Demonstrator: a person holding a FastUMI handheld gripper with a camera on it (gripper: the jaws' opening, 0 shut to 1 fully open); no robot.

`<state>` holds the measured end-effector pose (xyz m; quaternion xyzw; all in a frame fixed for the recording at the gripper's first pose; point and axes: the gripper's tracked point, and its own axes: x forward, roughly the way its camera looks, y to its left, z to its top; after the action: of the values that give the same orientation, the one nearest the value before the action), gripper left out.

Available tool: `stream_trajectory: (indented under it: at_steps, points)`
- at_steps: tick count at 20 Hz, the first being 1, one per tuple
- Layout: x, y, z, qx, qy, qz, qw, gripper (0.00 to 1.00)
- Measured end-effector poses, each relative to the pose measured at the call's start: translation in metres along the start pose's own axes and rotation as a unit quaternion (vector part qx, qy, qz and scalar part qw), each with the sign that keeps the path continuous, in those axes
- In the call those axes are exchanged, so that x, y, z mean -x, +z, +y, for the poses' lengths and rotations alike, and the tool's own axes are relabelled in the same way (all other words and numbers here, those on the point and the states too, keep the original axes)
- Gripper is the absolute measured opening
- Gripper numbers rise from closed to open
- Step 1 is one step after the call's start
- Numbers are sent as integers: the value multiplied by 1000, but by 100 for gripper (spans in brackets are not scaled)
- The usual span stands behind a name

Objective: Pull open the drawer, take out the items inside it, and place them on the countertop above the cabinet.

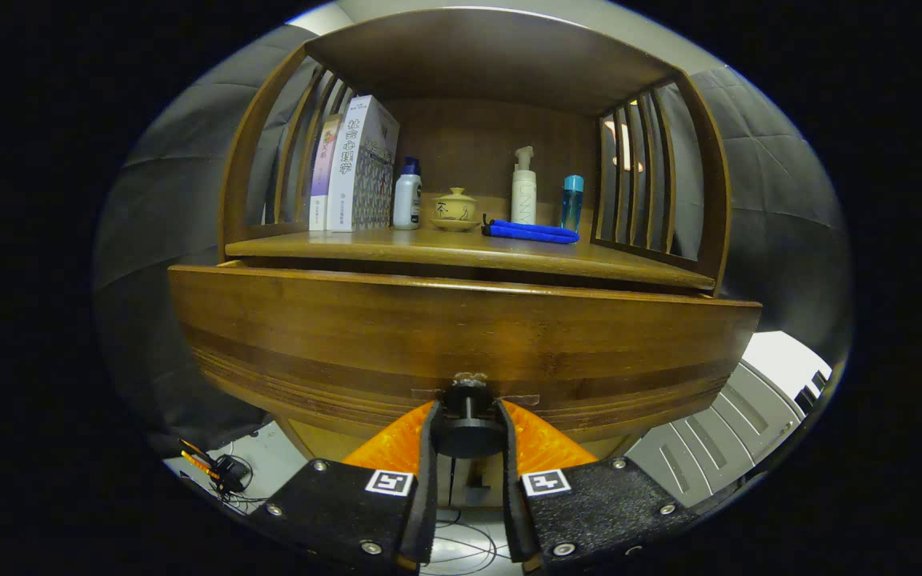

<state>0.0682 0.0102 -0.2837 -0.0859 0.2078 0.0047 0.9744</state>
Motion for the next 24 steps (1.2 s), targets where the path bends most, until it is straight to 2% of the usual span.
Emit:
stream_trajectory:
  at_steps: [3,6,12,20,24]
  points:
    - [29,-7,1,-20,12,-12,1000,35]
    - [50,-20,-1,-5,11,-9,1000,35]
    - [90,-35,6,-12,17,5,1000,35]
    - [108,-45,9,-10,32,16,999,35]
    - [109,-45,12,-25,49,22,998,45]
